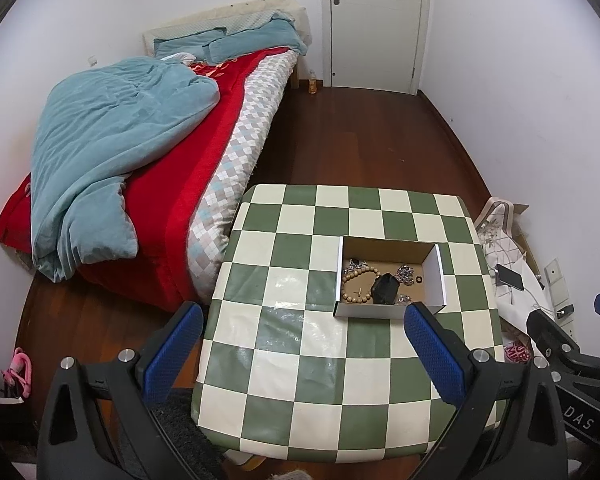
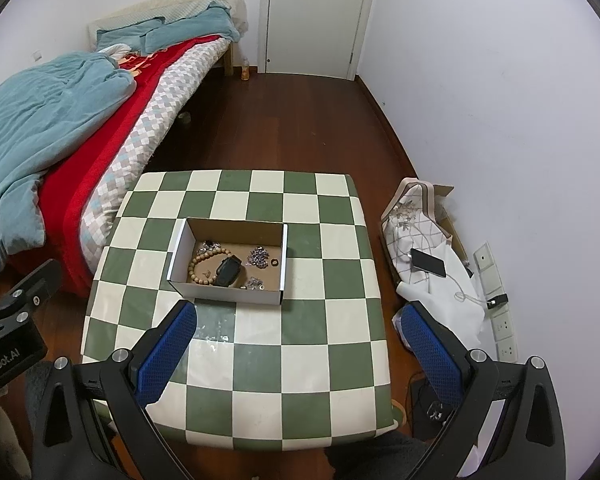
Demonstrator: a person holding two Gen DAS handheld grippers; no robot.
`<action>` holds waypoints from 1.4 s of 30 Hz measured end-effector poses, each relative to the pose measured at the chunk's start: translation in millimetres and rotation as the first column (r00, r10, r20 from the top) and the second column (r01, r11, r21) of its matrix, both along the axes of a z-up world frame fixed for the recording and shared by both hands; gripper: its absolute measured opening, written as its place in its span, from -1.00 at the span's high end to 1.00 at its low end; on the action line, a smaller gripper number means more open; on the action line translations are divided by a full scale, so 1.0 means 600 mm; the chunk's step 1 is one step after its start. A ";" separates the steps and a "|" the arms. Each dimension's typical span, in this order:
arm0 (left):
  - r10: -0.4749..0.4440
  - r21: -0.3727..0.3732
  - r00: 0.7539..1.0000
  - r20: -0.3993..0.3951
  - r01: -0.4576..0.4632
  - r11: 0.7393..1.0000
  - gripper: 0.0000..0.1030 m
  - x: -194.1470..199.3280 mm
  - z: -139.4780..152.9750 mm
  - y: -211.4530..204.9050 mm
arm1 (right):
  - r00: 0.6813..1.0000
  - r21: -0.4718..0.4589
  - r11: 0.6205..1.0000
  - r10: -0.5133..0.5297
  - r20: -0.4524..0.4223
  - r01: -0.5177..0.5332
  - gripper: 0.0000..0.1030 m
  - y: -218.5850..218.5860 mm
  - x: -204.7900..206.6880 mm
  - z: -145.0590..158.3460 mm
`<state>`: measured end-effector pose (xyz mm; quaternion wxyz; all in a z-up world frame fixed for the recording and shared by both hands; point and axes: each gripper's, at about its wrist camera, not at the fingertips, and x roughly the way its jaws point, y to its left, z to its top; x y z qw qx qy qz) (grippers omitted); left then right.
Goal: Organize jewelry
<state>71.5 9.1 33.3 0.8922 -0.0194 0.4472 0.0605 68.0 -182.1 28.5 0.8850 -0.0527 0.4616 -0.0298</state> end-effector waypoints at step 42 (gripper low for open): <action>-0.016 0.037 1.000 0.013 0.016 0.999 -0.99 -0.015 0.009 0.001 | 1.000 0.032 0.999 0.004 0.010 -0.004 -1.00 -0.002 -0.005 0.020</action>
